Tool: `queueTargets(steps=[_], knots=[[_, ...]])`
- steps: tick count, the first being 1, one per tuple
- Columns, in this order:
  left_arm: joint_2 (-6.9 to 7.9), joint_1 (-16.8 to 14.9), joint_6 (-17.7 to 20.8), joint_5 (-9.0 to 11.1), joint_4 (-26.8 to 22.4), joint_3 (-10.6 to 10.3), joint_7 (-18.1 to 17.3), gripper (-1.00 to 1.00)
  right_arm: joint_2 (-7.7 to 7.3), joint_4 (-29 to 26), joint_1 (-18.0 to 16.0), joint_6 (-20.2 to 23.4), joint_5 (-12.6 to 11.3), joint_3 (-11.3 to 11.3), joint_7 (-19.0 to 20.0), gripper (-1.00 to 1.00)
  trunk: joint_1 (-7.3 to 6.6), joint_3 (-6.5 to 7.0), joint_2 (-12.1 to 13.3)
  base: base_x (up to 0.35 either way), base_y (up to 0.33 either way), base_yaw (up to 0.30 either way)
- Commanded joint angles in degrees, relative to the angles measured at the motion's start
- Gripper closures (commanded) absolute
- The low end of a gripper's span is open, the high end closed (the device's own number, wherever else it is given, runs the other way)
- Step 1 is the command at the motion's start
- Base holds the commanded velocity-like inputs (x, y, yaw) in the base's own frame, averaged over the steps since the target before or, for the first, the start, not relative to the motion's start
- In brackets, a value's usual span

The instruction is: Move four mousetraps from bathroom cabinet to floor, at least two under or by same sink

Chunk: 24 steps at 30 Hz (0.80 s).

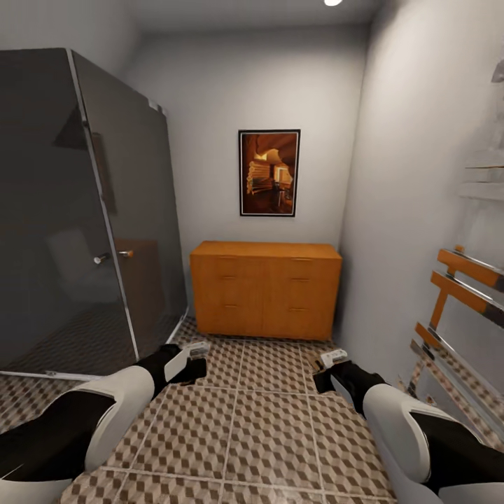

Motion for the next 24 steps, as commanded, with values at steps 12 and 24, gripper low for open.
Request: queueTargets(steps=[12,24], knots=[[2.46,3.7,-2.25,0.89,0.04,-0.4,-0.7,1.0,0.06,4.52,0.31,-3.77,0.48,-0.4,-0.73,1.0,-0.04,-0.07,-0.05,-0.337,0.0,0.0],[3.19,3.9,-2.35,0.94,0.07,-0.4,-1.15,1.0,0.1,4.99,0.34,-4.42,0.41,-0.41,-0.28,1.0,-0.04,-0.07,-0.05,-0.042,0.0,0.204]])
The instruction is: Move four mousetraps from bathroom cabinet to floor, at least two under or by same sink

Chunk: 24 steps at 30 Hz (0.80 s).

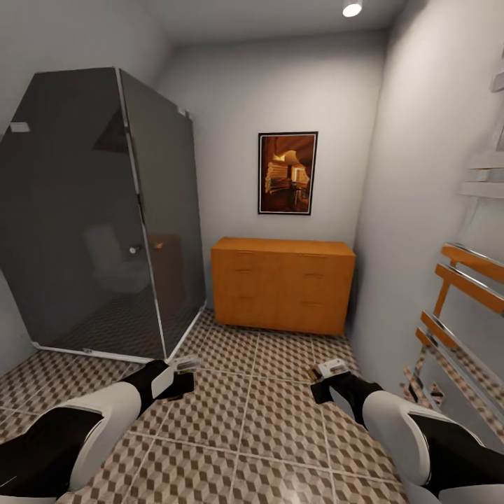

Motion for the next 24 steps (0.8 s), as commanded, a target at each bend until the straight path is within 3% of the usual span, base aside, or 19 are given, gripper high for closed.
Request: queueTargets(steps=[1,8,10,12,24], knots=[[-0.01,-0.04,0.22,0.43,0.0,-0.47,0.16,1.0,0.0,0.04,-0.05,0.16,0.52,-0.46,0.1,1.0,0.0,-0.07,-0.05,-0.002,0.0,0.288],[-0.01,0.31,-2.01,0.44,0.31,-0.47,0.16,1.0,0.09,0.04,0.05,0.01,0.69,-0.42,0.18,1.0,0.0,-0.07,-0.05,-0.001,0.0,0.295],[0.12,1.23,-3.11,0.47,0.34,-0.47,0.16,1.0,1.36,0.04,0.56,-0.23,0.81,-0.43,0.04,1.0,0.0,-0.07,-0.05,0.0,0.0,0.299],[0.25,1.54,-3.32,0.5,0.35,-0.47,0.14,1.0,1.73,0.04,0.68,-0.25,0.86,-0.39,0.03,1.0,0.0,-0.07,-0.05,0.0,0.0,0.3],[0.83,3.7,-7.24,0.61,0.35,-0.47,-0.69,1.0,2.44,0.04,0.76,-0.12,0.8,-0.37,0.61,1.0,0.0,-0.07,-0.05,0.0,0.0,0.3]])
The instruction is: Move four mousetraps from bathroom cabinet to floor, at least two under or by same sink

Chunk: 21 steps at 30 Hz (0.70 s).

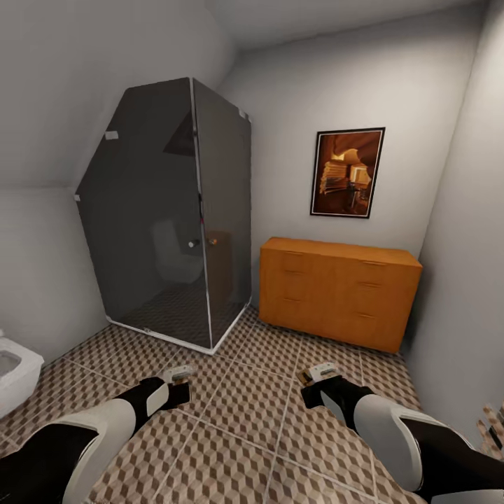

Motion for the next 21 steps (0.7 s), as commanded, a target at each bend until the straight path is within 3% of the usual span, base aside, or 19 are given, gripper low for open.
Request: queueTargets(steps=[1,6,21], knots=[[0.12,-0.03,0.18,0.43,0.0,-0.48,0.07,1.0,0.1,0.04,-0.07,0.17,0.49,-0.45,0.09,1.0,0.0,-0.07,-0.05,0.0,0.0,0.3],[1.09,0.0,0.18,0.43,0.05,-0.48,-0.16,1.0,0.27,0.04,-0.07,0.13,0.44,-0.5,0.17,1.0,0.0,-0.07,-0.05,0.0,0.0,0.172],[1.2,0.0,0.27,0.43,0.07,-0.48,-1.46,1.0,0.29,0.05,-0.07,0.09,0.43,-0.48,0.2,1.0,0.0,-0.07,-0.05,0.0,0.0,0.009]])
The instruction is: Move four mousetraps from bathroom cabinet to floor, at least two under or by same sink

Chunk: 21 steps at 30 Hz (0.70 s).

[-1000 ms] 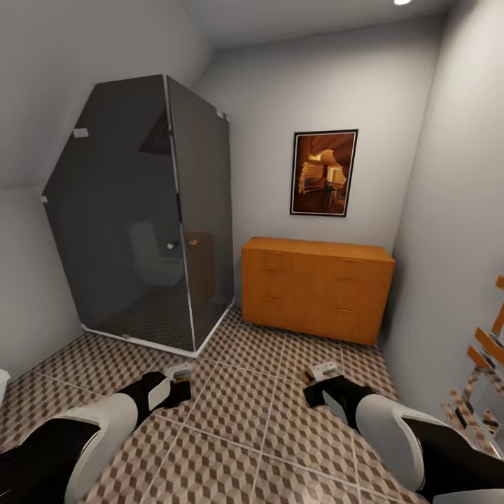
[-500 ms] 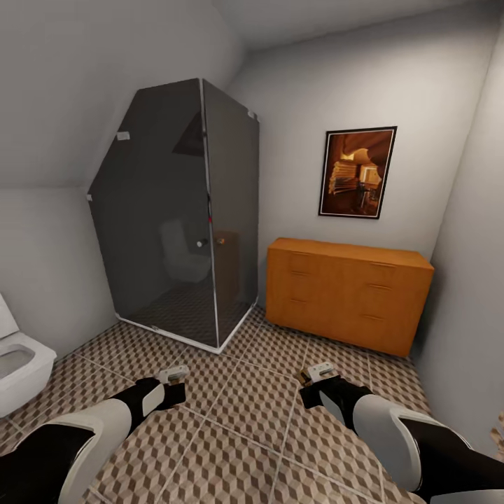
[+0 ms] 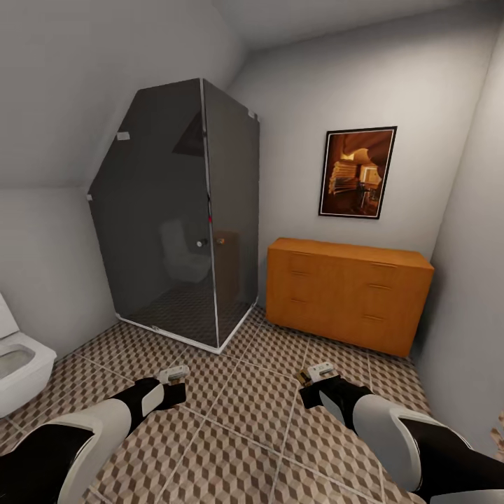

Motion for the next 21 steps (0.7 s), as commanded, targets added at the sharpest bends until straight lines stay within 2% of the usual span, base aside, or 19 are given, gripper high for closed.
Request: queueTargets(steps=[1,10,21], knots=[[0.02,-0.05,0.26,0.41,-0.01,-0.48,-0.05,1.0,-0.01,0.04,-0.07,0.17,0.53,-0.45,0.07,1.0,0.0,-0.07,-0.05,0.0,0.0,0.0],[0.07,-0.05,0.26,0.41,-0.01,-0.48,-0.06,1.0,-0.09,0.04,-0.07,0.17,0.49,-0.5,-0.01,1.0,0.0,-0.07,-0.05,0.0,0.0,0.028],[0.06,-0.05,0.23,0.41,-0.01,-0.48,-0.09,1.0,-0.09,0.04,-0.07,0.17,0.53,-0.46,-0.02,1.0,0.0,-0.07,-0.05,0.0,0.0,0.273]])
